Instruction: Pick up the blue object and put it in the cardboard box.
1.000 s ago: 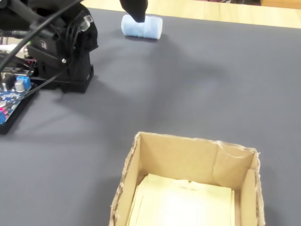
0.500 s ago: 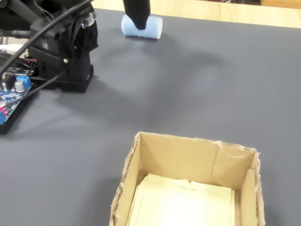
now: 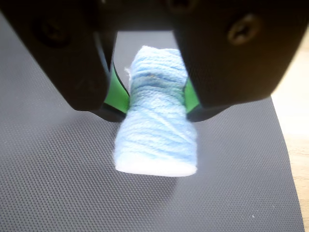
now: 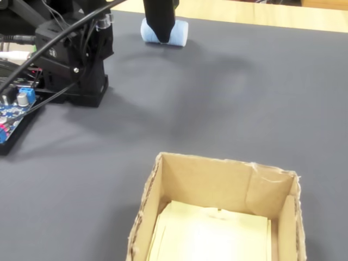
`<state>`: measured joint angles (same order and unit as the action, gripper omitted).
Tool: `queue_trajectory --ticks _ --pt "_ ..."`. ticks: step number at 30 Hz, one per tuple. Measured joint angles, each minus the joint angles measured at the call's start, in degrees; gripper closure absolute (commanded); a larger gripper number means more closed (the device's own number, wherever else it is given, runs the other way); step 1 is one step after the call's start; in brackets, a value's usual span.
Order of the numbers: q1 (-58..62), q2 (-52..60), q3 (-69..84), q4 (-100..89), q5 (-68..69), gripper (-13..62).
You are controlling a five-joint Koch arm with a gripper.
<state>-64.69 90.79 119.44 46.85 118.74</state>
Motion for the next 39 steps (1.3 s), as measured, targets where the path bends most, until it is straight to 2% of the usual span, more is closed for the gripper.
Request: queue_trajectory --ticks 4,8,16,20,27,39 --pt "-0.09 0.79 3.69 -2.9 0.18 44.7" --pt "-0.09 3.25 8.79 -8.79 0.26 54.7" --pt "2.64 10.63 12.92 -11.25 -3.08 54.7" --pt "6.42 18.63 15.64 -11.16 -5.01 54.7" --pt "13.01 39.37 32.78 -13.45 -7.56 54.6" --pt "22.94 39.99 33.93 -22.15 -18.46 54.6"
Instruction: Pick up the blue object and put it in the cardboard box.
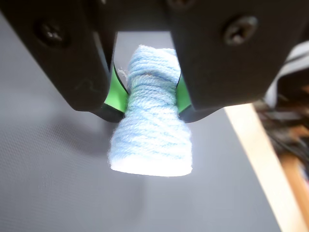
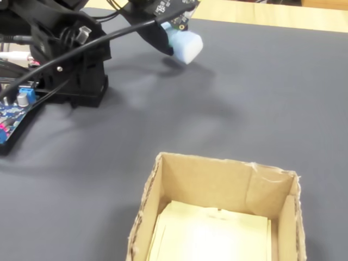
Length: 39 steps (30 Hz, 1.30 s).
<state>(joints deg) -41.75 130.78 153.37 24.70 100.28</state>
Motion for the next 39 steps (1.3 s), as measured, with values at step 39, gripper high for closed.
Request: queue_trajectory --ticks 39 --pt "69.61 0.0 9.32 -37.62 -18.46 54.7"
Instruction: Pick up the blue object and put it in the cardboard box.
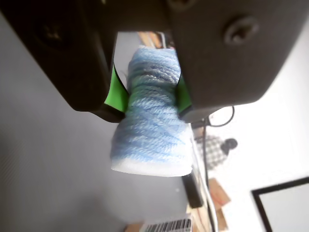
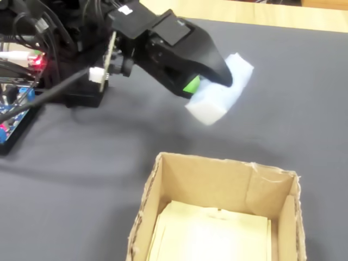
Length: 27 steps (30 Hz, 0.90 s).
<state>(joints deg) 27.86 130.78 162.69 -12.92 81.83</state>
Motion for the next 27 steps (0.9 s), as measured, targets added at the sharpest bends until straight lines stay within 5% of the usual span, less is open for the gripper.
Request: queue_trajectory --ticks 17,27 --pt "13.97 -4.39 -17.49 5.27 -7.65 54.7" --pt "21.18 -26.54 -35.51 12.74 -10.2 53.8"
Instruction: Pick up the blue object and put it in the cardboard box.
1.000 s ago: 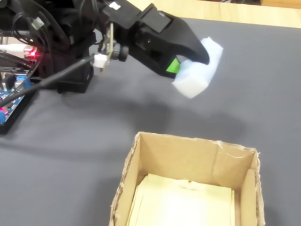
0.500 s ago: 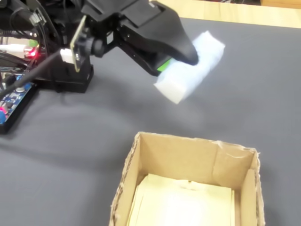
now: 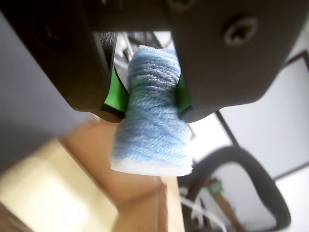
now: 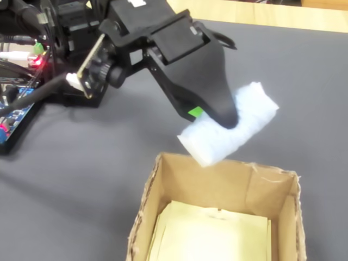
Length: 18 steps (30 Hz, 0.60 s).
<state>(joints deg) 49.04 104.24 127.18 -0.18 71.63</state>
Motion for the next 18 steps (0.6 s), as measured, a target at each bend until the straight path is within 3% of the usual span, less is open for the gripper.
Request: queue_trajectory --ticks 6,9,10,18 --pt "1.49 -5.71 -2.99 2.72 0.62 42.8" --pt "2.02 -6.24 -2.99 4.39 3.43 25.3" --pt "2.02 -6.42 -2.99 5.98 4.66 22.9" --pt "2.46 -6.59 -5.45 6.06 6.59 20.3"
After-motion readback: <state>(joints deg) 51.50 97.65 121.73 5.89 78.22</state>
